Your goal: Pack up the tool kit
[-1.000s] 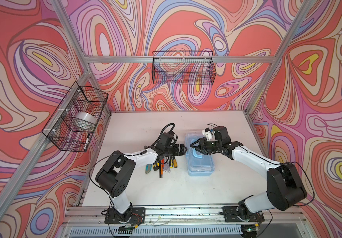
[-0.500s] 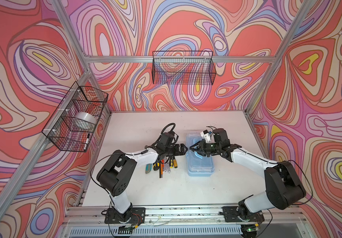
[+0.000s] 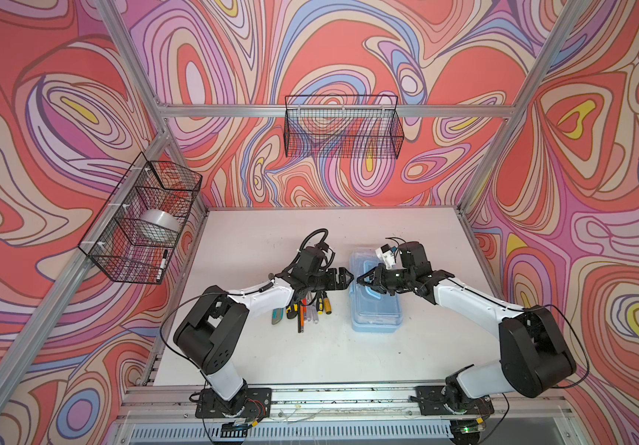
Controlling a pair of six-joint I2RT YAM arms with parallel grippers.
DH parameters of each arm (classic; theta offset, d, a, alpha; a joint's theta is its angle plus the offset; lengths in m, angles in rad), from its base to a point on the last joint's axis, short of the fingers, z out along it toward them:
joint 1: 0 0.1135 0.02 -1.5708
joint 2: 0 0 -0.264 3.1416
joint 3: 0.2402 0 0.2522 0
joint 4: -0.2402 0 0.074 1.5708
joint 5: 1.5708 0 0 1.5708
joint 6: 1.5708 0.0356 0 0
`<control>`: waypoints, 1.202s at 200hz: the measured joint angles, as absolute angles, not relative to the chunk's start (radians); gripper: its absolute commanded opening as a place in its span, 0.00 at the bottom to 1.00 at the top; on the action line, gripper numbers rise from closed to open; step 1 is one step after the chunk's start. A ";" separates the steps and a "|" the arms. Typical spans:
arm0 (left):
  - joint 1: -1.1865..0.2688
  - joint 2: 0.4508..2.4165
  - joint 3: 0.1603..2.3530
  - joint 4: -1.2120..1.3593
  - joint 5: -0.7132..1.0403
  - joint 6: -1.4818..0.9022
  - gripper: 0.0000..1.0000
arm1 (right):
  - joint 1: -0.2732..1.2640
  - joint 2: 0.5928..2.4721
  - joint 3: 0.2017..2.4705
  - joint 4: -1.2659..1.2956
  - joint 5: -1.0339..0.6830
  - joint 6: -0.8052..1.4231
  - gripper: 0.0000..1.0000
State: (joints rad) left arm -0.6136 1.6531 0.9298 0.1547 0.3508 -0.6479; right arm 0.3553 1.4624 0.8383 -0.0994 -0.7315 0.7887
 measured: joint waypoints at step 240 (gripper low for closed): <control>-0.513 1.708 0.862 0.553 0.675 -0.948 0.86 | 0.106 1.833 0.635 1.399 -1.274 1.637 0.00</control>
